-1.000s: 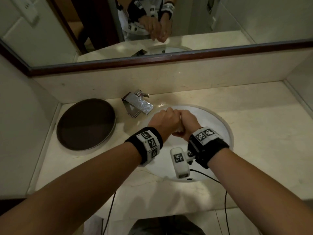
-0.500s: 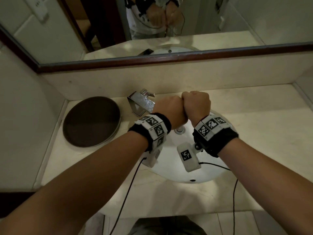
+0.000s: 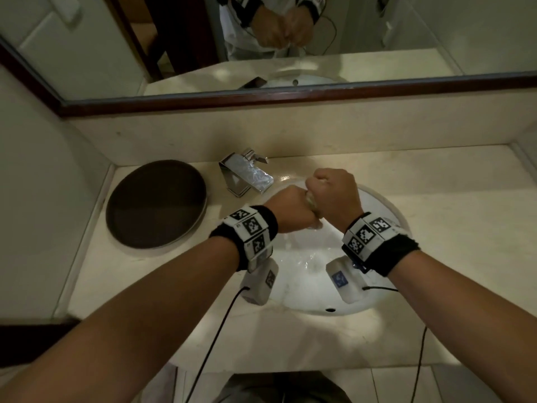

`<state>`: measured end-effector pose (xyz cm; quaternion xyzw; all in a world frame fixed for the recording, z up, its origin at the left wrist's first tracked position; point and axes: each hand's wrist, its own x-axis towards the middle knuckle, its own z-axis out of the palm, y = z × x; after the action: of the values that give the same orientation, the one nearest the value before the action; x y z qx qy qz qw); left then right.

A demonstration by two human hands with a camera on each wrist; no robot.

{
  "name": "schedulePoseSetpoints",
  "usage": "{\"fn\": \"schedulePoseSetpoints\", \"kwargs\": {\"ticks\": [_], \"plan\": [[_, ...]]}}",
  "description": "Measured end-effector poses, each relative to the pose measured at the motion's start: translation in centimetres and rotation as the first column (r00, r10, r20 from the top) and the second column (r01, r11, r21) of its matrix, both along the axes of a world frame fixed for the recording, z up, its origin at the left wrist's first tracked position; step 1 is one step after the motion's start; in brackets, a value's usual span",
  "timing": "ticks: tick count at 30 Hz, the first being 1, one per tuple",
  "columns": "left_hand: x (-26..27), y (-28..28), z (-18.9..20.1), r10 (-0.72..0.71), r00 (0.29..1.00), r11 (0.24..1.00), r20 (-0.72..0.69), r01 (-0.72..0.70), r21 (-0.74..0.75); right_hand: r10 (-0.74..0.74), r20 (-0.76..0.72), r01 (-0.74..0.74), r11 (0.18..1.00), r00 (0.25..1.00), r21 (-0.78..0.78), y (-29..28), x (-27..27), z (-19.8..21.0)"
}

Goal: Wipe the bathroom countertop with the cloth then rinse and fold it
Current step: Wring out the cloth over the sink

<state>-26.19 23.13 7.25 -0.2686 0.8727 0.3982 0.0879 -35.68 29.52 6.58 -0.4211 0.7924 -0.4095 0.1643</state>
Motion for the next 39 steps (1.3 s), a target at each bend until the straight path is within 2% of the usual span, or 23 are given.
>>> {"fn": "schedulePoseSetpoints", "kwargs": {"ticks": [2, 3, 6, 8, 10, 11, 13, 14, 15, 16, 18, 19, 21, 22, 23, 25, 28, 30, 31, 35, 39], "plan": [[0.3, -0.1, 0.1, 0.062, 0.995, 0.982, 0.082, -0.075, 0.173, -0.018, 0.063, 0.022, 0.998, 0.998, -0.058, 0.1, -0.2, -1.0], [0.6, -0.2, 0.3, 0.098, 0.987, 0.943, 0.124, -0.132, 0.305, -0.024, 0.112, 0.034, 0.996, 0.993, -0.088, 0.3, -0.3, -1.3], [1.4, -1.0, 0.8, 0.104, 0.978, 0.759, 0.182, -0.196, 0.62, 0.041, 0.222, -0.008, 0.989, 0.974, -0.148, 0.8, -0.1, -1.9], [2.0, -1.2, 0.4, 0.142, 0.975, 0.701, 0.173, -0.222, 0.678, 0.102, 0.288, -0.042, 0.977, 0.952, -0.209, 1.3, 0.3, -2.0], [2.1, -0.9, -0.8, 0.245, 0.959, 0.713, 0.139, -0.276, 0.645, 0.116, 0.371, -0.032, 0.974, 0.921, -0.225, 1.6, 0.5, -2.3], [2.2, -0.8, -1.5, 0.298, 0.947, 0.741, 0.117, -0.307, 0.597, 0.091, 0.404, -0.01, 0.98, 0.91, -0.199, 1.8, 0.6, -2.5], [2.1, -0.6, -2.8, 0.315, 0.948, 0.868, 0.034, -0.303, 0.395, -0.002, 0.474, 0.046, 0.996, 0.88, -0.081, 2.2, 0.5, -3.1], [2.1, -0.4, -3.3, 0.268, 0.964, 0.938, 0.004, -0.261, 0.228, -0.064, 0.545, 0.071, 0.997, 0.836, 0.008, 2.4, 0.5, -3.2], [2.2, -0.2, -3.5, 0.203, 0.979, 0.979, -0.004, -0.203, 0.031, -0.124, 0.645, 0.076, 0.992, 0.754, 0.101, 2.6, 0.5, -3.1], [2.2, 0.1, -3.6, 0.135, 0.991, 0.978, 0.001, -0.133, -0.16, -0.171, 0.757, 0.06, 0.983, 0.63, 0.172, 2.8, 0.5, -3.1], [2.2, 0.8, -4.0, 0.006, 1.0, 0.912, 0.012, 0.0, -0.41, -0.244, 0.892, 0.014, 0.966, 0.38, 0.259, 3.2, 0.2, -3.0], [2.1, 1.2, -4.2, -0.053, 0.998, 0.87, 0.02, 0.056, -0.49, -0.27, 0.912, -0.008, 0.958, 0.307, 0.287, 3.3, 0.0, -3.0], [2.1, 1.9, -4.5, -0.152, 0.987, 0.785, 0.054, 0.153, -0.601, -0.329, 0.912, -0.012, 0.939, 0.244, 0.342, 3.3, 0.0, -3.0], [2.1, 2.1, -4.7, -0.183, 0.981, 0.749, 0.07, 0.185, -0.636, -0.36, 0.899, 0.007, 0.929, 0.25, 0.371, 3.2, 0.2, -3.1], [2.1, 2.4, -4.9, -0.19, 0.979, 0.721, 0.074, 0.19, -0.666, -0.383, 0.878, 0.034, 0.92, 0.287, 0.39, 3.0, 0.5, -3.2], [1.9, 2.8, -4.9, -0.165, 0.982, 0.687, 0.09, 0.18, -0.704, -0.416, 0.787, 0.116, 0.904, 0.456, 0.41, 2.4, 1.2, -3.5], [1.3, 3.1, -4.2, -0.077, 0.994, 0.725, 0.079, 0.11, -0.68, -0.413, 0.569, 0.224, 0.9, 0.711, 0.374, 1.2, 1.6, -4.4], [0.9, 2.7, -3.9, -0.033, 0.999, 0.753, 0.042, 0.052, -0.656, -0.342, 0.377, 0.186, 0.901, 0.861, 0.392, 0.8, 1.5, -4.5], [0.8, 2.5, -3.7, -0.025, 0.999, 0.764, 0.035, 0.041, -0.644, -0.315, 0.285, 0.191, 0.901, 0.905, 0.389, 0.6, 1.4, -4.5], [0.4, 1.4, -2.8, 0.044, 0.997, 0.84, 0.071, 0.002, -0.543, -0.369, 0.168, 0.308, 0.902, 0.914, 0.302, 0.0, 1.4, -3.4], [-0.2, 0.5, -2.9, 0.067, 0.986, 0.939, 0.153, -0.011, -0.343, -0.243, 0.103, 0.211, 0.945, 0.965, 0.248, -0.1, 1.0, -3.4]]}}
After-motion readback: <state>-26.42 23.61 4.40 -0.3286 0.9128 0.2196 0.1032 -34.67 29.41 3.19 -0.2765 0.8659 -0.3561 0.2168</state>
